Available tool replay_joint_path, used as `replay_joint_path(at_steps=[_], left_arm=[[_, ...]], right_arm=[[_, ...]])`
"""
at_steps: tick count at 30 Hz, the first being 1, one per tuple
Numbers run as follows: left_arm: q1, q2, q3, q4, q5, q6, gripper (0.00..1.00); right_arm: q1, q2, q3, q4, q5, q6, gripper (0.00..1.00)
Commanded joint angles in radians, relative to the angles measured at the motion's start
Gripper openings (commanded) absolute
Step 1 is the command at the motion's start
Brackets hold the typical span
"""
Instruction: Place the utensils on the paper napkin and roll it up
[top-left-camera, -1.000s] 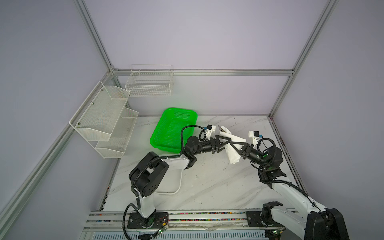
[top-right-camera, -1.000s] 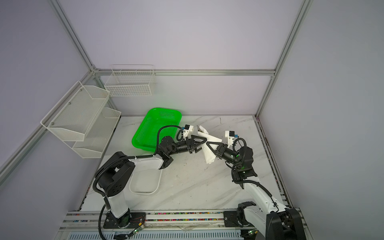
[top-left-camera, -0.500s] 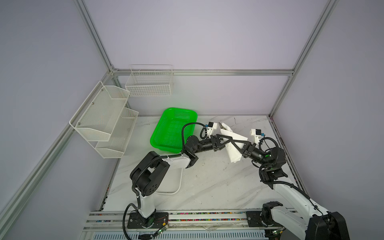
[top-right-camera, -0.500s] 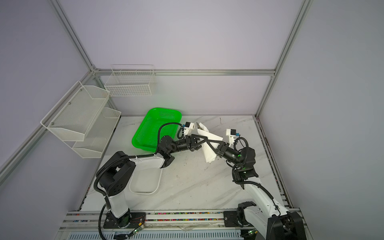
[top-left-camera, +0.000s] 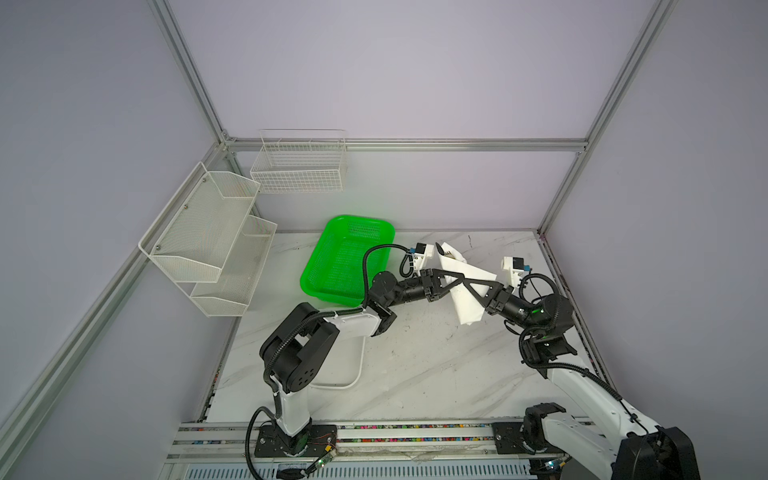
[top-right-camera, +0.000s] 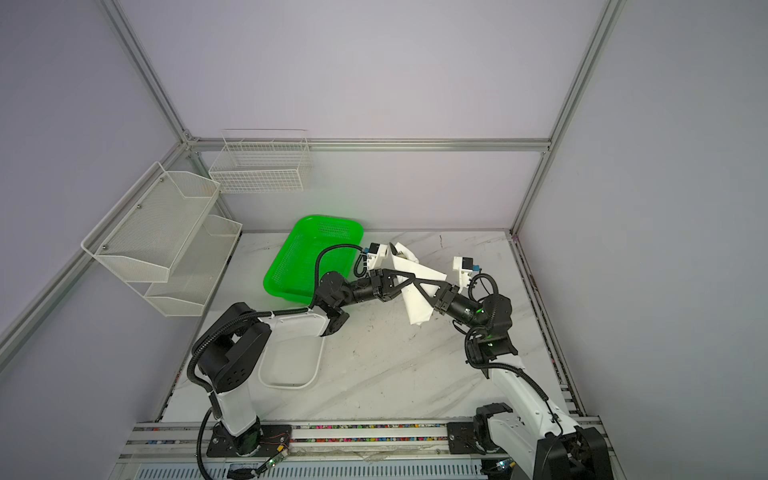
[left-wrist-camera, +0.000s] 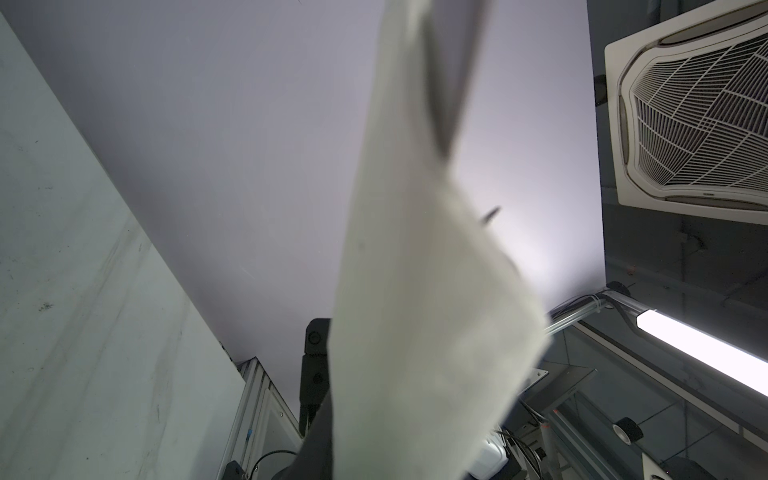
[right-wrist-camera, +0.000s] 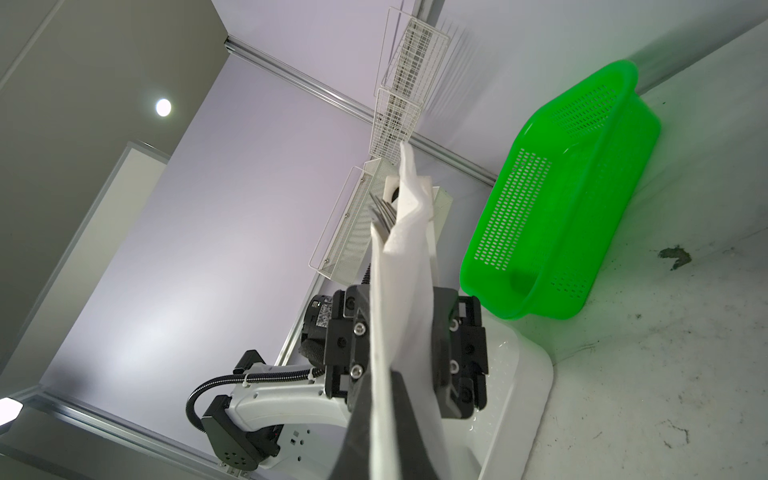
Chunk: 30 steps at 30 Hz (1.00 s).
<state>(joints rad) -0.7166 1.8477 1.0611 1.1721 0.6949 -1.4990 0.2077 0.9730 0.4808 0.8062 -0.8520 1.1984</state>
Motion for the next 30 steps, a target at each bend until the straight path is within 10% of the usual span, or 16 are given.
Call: replay_joint_path(at_steps=[1,30], left_arm=[[-0.005,-0.047,0.029,0.031,-0.024,0.035,0.19],[0.007,-0.09,-0.005,0.078,-0.011,0.072,0.12]], right_arm=[[0.004,-0.028,0.035,0.015,-0.006,-0.011,0.05],[0.003,-0.095,0.151,-0.531,0.027,-0.37,0.5]])
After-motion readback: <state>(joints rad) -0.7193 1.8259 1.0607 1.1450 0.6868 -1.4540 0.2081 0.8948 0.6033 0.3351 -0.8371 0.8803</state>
